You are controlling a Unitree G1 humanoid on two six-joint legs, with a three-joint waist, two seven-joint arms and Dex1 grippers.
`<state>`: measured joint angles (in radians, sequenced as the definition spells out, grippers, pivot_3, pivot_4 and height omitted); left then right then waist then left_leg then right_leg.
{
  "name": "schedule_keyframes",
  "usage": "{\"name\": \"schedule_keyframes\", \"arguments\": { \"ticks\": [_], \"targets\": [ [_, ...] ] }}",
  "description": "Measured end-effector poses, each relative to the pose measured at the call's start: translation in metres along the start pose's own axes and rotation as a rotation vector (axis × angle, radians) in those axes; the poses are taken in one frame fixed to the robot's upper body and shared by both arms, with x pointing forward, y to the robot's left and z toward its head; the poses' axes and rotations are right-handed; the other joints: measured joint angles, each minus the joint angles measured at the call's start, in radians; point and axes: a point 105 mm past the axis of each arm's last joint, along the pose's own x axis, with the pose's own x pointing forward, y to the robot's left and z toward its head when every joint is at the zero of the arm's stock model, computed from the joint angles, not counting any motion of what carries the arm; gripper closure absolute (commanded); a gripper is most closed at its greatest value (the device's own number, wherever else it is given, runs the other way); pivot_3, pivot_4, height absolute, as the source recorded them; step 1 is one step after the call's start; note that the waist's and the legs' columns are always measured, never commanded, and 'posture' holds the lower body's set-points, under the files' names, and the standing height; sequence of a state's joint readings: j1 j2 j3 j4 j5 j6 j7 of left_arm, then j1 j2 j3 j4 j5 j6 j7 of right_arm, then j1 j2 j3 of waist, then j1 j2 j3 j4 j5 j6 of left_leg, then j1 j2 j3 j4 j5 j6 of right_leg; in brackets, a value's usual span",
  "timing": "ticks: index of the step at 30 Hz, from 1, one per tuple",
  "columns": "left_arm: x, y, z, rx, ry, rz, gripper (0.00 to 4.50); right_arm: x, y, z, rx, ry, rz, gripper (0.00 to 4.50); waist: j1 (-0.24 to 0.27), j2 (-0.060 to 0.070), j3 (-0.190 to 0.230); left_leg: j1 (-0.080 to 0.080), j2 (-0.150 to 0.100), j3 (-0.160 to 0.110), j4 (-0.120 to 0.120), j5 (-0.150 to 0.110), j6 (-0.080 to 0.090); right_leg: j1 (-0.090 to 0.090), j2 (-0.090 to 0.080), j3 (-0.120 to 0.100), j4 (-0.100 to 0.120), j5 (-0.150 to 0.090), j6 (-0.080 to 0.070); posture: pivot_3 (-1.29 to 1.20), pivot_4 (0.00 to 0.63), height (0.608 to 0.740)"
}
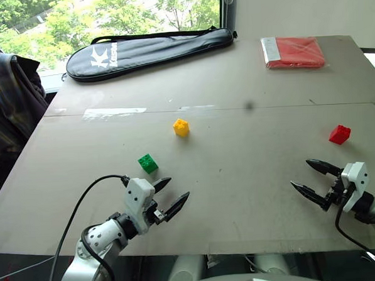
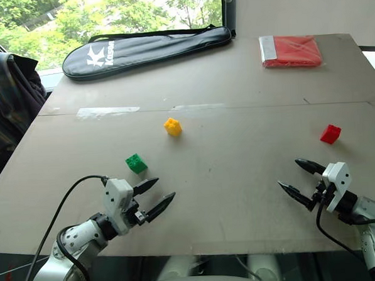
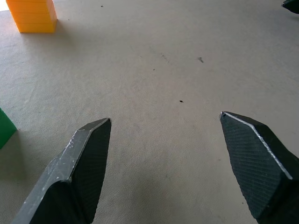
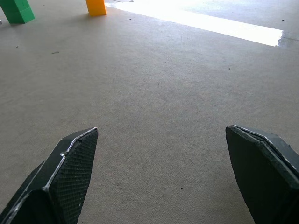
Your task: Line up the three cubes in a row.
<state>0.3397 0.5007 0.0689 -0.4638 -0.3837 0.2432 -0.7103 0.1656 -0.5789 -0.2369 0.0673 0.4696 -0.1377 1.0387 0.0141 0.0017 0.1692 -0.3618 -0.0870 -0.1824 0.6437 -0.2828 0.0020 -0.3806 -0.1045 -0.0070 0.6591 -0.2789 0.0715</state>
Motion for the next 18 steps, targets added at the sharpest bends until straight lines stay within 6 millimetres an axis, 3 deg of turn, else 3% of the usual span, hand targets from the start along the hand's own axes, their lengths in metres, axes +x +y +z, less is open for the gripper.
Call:
{"name": "schedule_keyframes", "arguments": {
  "ticks": [18],
  "targets": [
    [0.0036, -0.0012, 0.004, 0.011, -0.013, -0.023, 0.72, 0.0049, -0.0039, 0.007, -0.005, 0.026, -0.002, 0.0, -0.001, 0.0, 0.0, 0.0, 0.0, 0.003, 0.0, 0.0, 0.0, -0.001, 0.0, 0.001, 0.0, 0.0, 0.001, 0.0, 0.15, 0.732]
  ]
}}
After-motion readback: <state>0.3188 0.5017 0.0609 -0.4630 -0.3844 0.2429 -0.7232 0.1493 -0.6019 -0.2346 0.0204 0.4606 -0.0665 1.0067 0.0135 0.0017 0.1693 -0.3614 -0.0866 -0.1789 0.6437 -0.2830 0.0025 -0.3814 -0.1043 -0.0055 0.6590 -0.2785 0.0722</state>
